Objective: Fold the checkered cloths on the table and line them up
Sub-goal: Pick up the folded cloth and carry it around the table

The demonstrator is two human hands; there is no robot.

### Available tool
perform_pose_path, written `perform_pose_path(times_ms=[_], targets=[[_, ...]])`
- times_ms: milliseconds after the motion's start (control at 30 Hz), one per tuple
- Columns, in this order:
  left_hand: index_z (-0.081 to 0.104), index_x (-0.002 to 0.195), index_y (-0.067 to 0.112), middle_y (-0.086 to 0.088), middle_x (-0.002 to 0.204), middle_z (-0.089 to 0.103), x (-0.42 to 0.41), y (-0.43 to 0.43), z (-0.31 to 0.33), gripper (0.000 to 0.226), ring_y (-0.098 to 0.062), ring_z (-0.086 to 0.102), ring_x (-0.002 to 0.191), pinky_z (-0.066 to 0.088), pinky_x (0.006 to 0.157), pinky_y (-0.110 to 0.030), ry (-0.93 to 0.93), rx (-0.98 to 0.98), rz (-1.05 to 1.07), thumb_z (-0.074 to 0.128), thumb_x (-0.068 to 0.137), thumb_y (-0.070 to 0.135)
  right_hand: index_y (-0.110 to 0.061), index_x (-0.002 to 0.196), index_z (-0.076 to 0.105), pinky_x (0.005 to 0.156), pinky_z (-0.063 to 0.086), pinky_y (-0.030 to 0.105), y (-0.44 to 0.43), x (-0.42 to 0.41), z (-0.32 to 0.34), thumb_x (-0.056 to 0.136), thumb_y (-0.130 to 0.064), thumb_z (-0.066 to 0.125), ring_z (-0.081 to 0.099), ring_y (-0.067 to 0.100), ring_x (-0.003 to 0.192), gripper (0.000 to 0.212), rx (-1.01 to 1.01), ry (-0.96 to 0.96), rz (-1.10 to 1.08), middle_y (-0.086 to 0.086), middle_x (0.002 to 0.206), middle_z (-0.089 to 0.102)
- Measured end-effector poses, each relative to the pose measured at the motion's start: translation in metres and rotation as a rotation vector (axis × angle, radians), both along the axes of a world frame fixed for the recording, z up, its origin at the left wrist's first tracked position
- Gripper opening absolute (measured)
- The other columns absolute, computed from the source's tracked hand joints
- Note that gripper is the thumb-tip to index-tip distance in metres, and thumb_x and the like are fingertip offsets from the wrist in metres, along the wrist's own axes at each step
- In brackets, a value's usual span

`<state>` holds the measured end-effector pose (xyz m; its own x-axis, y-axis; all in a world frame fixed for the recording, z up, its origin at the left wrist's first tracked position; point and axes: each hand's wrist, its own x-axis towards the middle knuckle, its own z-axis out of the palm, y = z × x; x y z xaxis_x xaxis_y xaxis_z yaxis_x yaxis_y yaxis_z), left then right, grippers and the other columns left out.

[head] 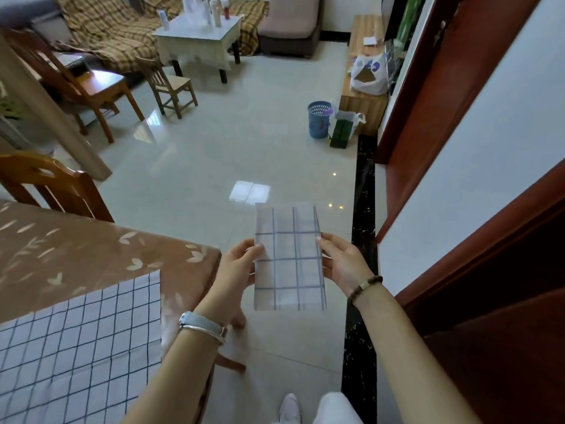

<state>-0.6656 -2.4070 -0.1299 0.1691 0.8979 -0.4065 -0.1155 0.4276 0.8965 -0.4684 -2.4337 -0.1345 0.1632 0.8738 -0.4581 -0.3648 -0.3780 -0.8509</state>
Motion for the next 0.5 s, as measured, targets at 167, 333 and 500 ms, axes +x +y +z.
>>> perform_pose_path(times_ms=[167, 333, 500], targets=[[0.068, 0.097, 0.013, -0.006, 0.088, 0.067, 0.006, 0.041, -0.002, 0.014, -0.019, 0.065, 0.072, 0.056, 0.058, -0.024, 0.013, 0.0, 0.066, 0.054, 0.098, 0.011, -0.015, 0.103, 0.065, 0.067, 0.055, 0.029, 0.051, 0.007, 0.001, 0.094, -0.015, 0.059, 0.063, 0.015, 0.07, 0.011, -0.008, 0.007, 0.043, 0.001, 0.083, 0.068], [0.067, 0.093, 0.018, 0.001, 0.081, 0.07, 0.022, 0.087, -0.001, 0.016, -0.015, 0.067, 0.066, 0.055, 0.055, -0.023, 0.03, 0.01, 0.126, 0.053, 0.099, 0.012, -0.016, 0.098, 0.064, 0.065, 0.056, 0.029, 0.107, 0.023, 0.003, 0.095, -0.014, 0.058, 0.064, 0.015, 0.068, 0.007, 0.012, 0.014, 0.111, 0.001, 0.083, 0.069], [0.067, 0.095, 0.019, 0.003, 0.079, 0.071, 0.045, 0.13, -0.006, 0.015, -0.012, 0.067, 0.066, 0.053, 0.054, -0.023, 0.016, 0.008, 0.221, 0.053, 0.099, 0.014, -0.015, 0.1, 0.064, 0.062, 0.055, 0.028, 0.169, 0.047, 0.002, 0.094, -0.013, 0.058, 0.065, 0.014, 0.066, 0.008, 0.001, 0.029, 0.218, 0.001, 0.083, 0.07]])
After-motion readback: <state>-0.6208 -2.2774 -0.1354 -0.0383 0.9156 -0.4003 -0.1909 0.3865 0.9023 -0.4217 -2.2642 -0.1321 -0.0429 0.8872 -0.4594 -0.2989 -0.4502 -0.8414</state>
